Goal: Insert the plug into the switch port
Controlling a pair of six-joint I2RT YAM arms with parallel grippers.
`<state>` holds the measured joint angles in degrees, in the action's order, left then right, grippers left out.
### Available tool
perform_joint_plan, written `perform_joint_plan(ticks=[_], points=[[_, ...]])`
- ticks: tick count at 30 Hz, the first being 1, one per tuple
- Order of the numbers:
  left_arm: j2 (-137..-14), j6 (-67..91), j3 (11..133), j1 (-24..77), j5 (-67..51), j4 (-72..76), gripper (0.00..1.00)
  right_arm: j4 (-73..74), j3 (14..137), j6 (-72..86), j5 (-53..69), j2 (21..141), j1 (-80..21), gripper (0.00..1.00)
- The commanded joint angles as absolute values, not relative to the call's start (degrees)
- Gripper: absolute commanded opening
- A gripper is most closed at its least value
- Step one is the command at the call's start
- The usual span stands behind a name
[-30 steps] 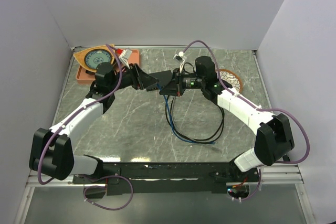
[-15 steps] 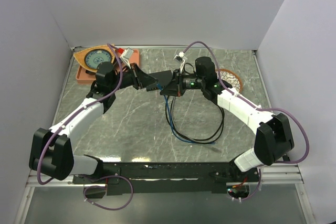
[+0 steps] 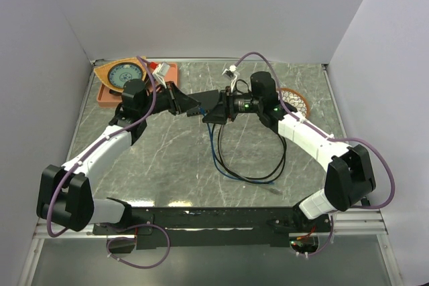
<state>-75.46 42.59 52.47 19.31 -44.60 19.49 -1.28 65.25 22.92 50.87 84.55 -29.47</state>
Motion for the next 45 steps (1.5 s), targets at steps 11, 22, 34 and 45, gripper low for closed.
perform_joint_plan(ticks=[11,22,34,45], points=[[-72.25,41.22,54.05,19.07,-43.85,21.00,0.01,-10.36,64.52,26.54,55.63,80.34,-25.84,0.93],[-72.16,42.80,54.05,19.16,-44.91,22.59,0.01,-12.30,64.51,28.12,57.21,80.59,-25.05,0.99],[-70.66,41.22,55.55,19.07,-45.96,21.79,0.01,-18.36,64.42,32.16,60.81,81.65,-24.96,0.99],[-69.43,48.33,53.61,19.16,-51.85,33.30,0.01,-23.28,63.63,35.59,60.91,84.81,-25.05,0.95]])
